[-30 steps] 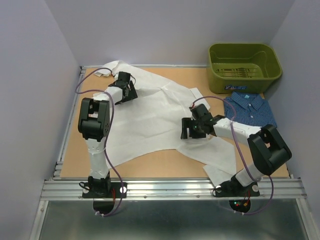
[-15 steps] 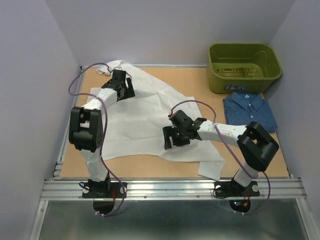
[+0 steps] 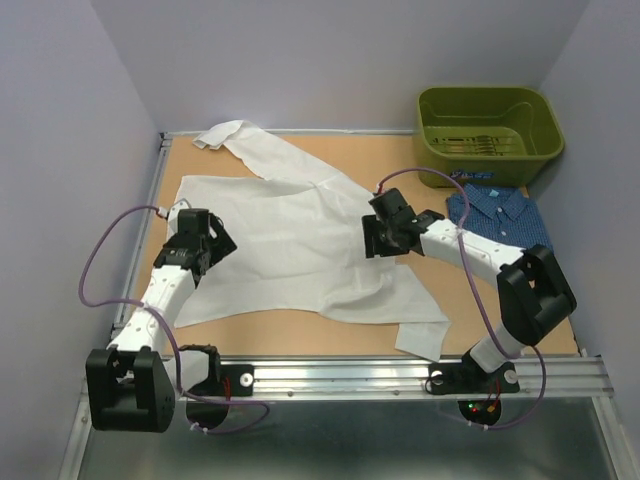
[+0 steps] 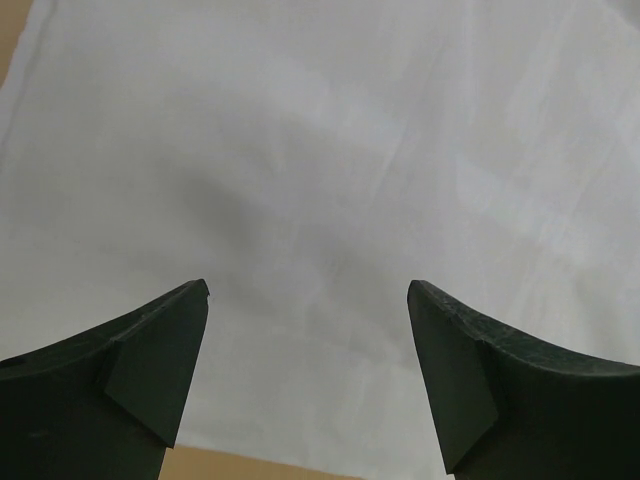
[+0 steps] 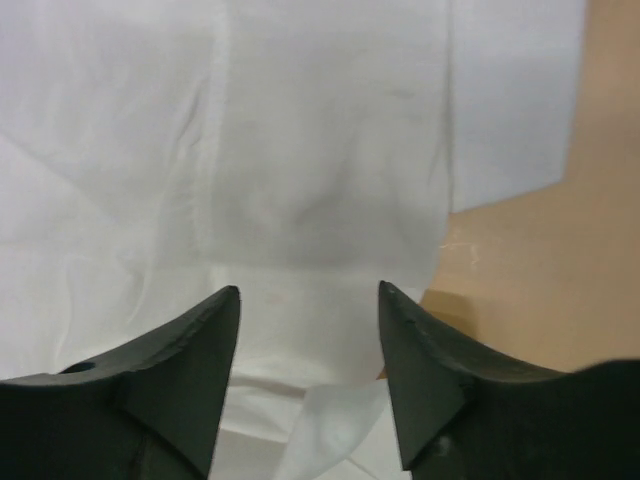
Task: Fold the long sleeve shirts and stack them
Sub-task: Flatten the shirt out
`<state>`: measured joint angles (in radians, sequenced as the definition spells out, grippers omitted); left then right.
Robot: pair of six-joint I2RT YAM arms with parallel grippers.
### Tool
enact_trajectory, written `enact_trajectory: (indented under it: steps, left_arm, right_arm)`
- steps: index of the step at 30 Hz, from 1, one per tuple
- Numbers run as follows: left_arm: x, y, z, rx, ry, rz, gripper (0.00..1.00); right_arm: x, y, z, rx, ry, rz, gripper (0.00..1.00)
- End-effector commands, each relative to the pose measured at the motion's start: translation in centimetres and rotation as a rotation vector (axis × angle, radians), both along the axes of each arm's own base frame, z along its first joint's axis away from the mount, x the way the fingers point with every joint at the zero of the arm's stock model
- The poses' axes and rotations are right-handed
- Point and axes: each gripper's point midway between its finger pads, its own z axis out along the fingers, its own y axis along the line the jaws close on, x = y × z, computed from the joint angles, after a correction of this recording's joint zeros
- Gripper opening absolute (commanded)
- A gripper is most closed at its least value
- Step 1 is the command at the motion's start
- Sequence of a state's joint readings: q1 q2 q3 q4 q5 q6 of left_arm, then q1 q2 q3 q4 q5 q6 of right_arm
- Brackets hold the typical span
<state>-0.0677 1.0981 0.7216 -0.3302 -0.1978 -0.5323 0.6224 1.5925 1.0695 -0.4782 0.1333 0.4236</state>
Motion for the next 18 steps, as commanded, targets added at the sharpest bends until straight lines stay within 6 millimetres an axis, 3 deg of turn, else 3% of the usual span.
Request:
enact_trajectory:
  steps: [1,6,13,18]
  left_arm:
    - [-2.0,1.1,-2.2,-0.039,0.024,0.088,0.92]
    - [-1.6,1.4,-4.3,-0.045,0.079,0.102,0.92]
    - [-0.5,1.5,-4.6,-0.035,0.081,0.097,0.92]
    - [-1.0,1.5,-5.8,-0.026,0.113,0.093,0.92]
  right_arm:
    - [2.6,-1.6,0.2,-0.068,-0.064,-0.025,0.57]
    - [4.7,-1.8,-0.7,-0.102,-0.1,-0.028,0.55]
    - [6.8,1.8,2.8,0.026,-0.169,0.07,0.5]
    - [7.8,2.8,0.9,0.024,-0.134,0.074,0.53]
